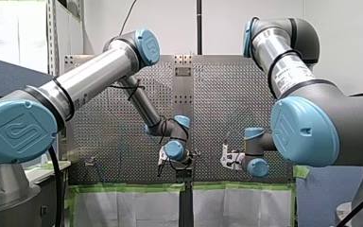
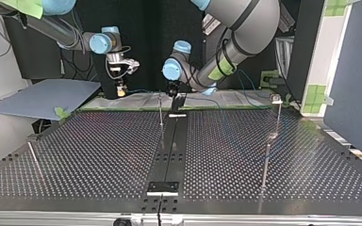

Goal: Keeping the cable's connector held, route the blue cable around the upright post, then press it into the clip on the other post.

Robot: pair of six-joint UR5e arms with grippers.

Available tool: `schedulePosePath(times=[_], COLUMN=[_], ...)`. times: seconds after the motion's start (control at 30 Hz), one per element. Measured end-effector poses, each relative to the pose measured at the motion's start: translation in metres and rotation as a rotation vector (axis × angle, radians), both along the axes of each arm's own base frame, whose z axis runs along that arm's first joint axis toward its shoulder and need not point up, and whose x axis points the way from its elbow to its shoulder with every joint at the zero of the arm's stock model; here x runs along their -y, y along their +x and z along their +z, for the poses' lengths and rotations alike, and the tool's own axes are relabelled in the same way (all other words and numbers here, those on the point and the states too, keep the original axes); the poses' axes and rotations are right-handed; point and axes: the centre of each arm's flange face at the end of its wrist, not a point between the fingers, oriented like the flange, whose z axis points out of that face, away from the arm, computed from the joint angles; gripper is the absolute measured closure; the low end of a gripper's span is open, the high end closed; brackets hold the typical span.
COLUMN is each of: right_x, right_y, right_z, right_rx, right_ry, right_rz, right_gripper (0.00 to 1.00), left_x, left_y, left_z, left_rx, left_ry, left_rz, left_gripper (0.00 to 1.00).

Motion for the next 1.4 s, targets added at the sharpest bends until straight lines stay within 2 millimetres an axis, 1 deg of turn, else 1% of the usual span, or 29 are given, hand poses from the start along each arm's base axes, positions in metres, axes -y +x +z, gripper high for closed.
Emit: schedulePosePath(times=[0.23, 0.4, 0.57, 0.87, 1.2, 1.4], right_x=[0.005, 0.006, 0.008, 0.017, 0.025, 0.026], right_y=[-0.008, -0.012, -0.014, -0.014, -0.012, -0.011], right_z=[-0.002, -0.013, -0.018, -0.015, -0.012, -0.011], right_rx=[0.000, -0.009, -0.021, -0.047, -0.055, -0.055], right_ry=[0.003, 0.018, 0.024, 0.008, 0.008, 0.006], right_rz=[-0.012, -0.018, -0.021, -0.022, -0.022, -0.022], right_gripper=[1.00, 1.00, 1.00, 1.00, 1.00, 1.00], left_x=[0.003, 0.003, -0.003, -0.009, -0.007, -0.007], left_y=[-0.002, 0.001, 0.006, 0.013, 0.034, 0.043], left_z=[0.000, 0.000, 0.000, 0.000, 0.013, 0.005], left_rx=[-0.004, -0.002, -0.004, -0.018, -0.010, -0.035], left_ry=[-0.005, -0.014, -0.022, -0.039, -0.080, -0.083], left_rz=[-0.021, -0.030, -0.026, -0.022, -0.022, -0.017], left_gripper=[1.00, 1.00, 1.00, 1.00, 1.00, 1.00])
